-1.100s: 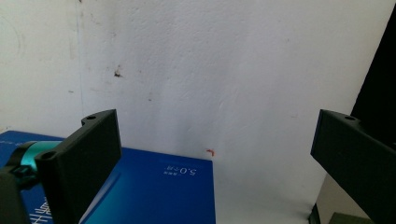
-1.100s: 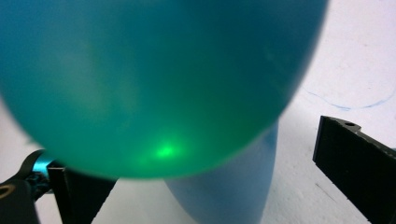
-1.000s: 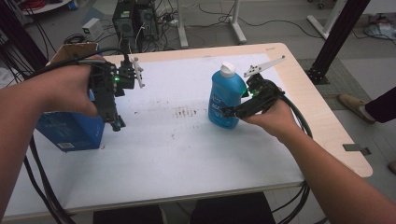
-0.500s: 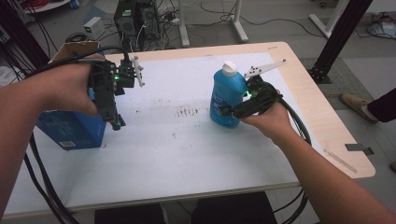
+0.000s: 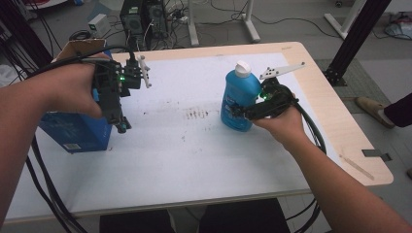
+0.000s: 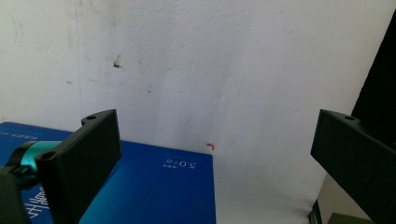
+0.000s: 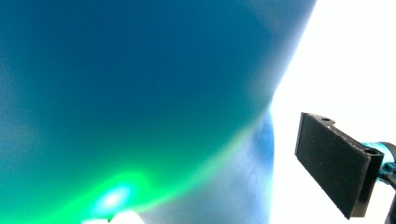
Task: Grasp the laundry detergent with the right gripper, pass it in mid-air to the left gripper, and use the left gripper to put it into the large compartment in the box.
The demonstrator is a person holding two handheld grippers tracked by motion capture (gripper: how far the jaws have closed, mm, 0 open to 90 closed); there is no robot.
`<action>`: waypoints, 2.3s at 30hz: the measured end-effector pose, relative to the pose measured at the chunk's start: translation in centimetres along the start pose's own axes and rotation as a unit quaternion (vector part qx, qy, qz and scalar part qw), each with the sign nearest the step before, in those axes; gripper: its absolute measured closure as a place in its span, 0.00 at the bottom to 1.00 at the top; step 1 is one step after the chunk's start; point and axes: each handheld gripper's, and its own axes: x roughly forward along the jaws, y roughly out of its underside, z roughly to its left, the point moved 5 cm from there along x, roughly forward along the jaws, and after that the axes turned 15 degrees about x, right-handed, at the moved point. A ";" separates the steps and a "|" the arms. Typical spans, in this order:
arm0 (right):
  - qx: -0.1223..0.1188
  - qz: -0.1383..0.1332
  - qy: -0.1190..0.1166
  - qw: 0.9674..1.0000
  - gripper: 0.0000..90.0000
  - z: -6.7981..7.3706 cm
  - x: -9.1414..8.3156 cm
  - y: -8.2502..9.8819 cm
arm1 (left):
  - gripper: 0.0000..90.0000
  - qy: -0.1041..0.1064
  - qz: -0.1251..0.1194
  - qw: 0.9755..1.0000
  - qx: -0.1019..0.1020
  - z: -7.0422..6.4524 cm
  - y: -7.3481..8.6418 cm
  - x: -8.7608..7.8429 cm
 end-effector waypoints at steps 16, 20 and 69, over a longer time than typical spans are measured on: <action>-0.012 -0.015 -0.002 1.000 0.29 0.3 0.0 0.0 | 0.02 0.003 0.001 1.000 0.000 0.1 -0.4 0.0; -0.013 -0.016 -0.001 1.000 0.30 0.3 0.0 0.0 | 0.02 0.001 0.000 1.000 -0.001 0.1 -0.4 0.0; -0.086 -0.048 0.005 0.995 0.51 2.5 -0.8 0.2 | 0.02 -0.003 -0.002 1.000 0.000 0.2 -0.9 -0.2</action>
